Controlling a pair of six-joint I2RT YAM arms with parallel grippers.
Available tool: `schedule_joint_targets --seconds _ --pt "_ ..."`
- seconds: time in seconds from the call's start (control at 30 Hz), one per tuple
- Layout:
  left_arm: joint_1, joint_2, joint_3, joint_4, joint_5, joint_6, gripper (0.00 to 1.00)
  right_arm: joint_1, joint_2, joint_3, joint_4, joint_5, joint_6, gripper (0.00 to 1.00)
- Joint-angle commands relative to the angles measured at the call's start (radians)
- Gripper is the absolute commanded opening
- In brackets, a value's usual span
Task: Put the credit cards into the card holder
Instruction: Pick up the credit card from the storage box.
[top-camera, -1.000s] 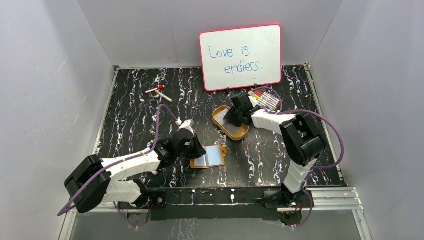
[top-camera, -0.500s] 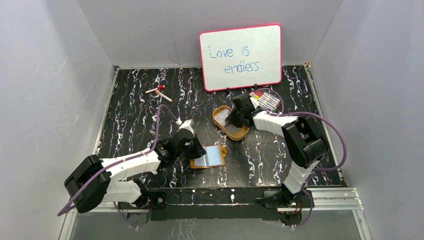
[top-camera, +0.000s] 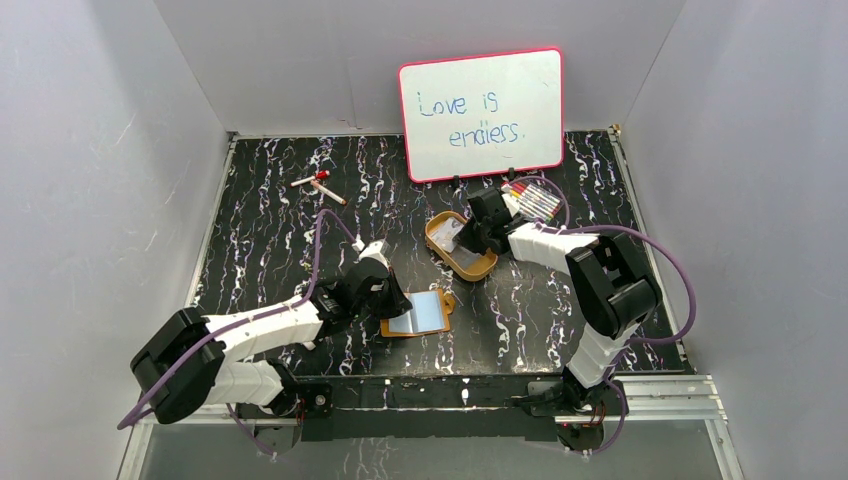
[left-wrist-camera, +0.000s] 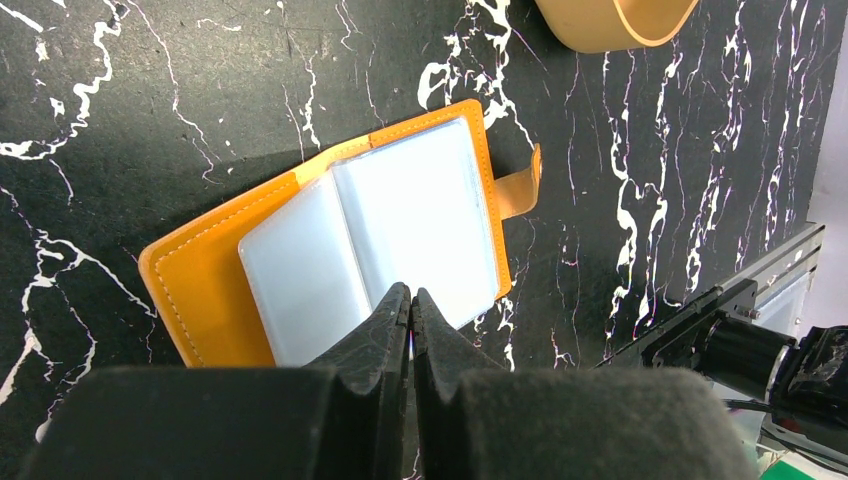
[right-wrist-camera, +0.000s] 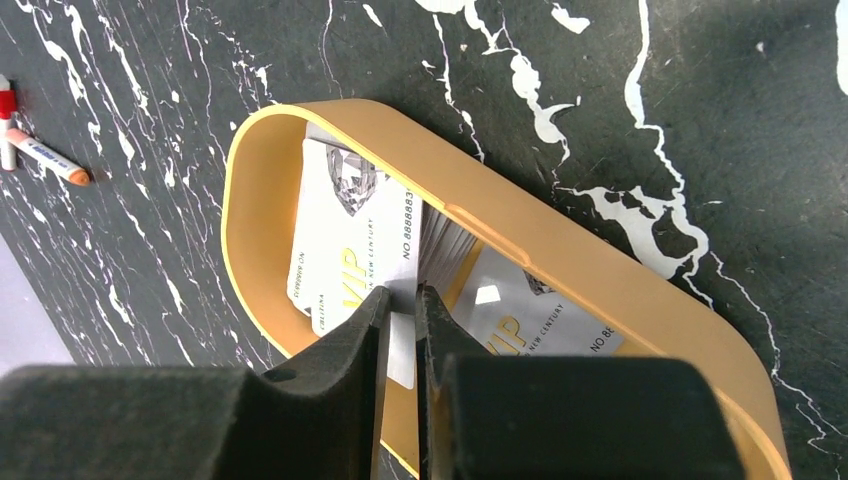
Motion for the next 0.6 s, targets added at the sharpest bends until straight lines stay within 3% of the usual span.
schedule_joint_targets --seconds 0.0,0.37,0.57 --pt "-0.003 0.000 0.012 -0.004 -0.004 0.010 0.02 -0.002 -0.039 -0.003 0.015 0.003 -0.014 0.18" --pt "-0.003 0.004 0.024 -0.008 -0.010 0.014 0.02 -0.002 -0.085 -0.014 0.015 -0.015 -0.020 0.01" --pt "-0.003 -0.001 0.031 -0.012 -0.017 0.016 0.02 -0.002 -0.135 -0.024 0.009 -0.005 -0.036 0.00"
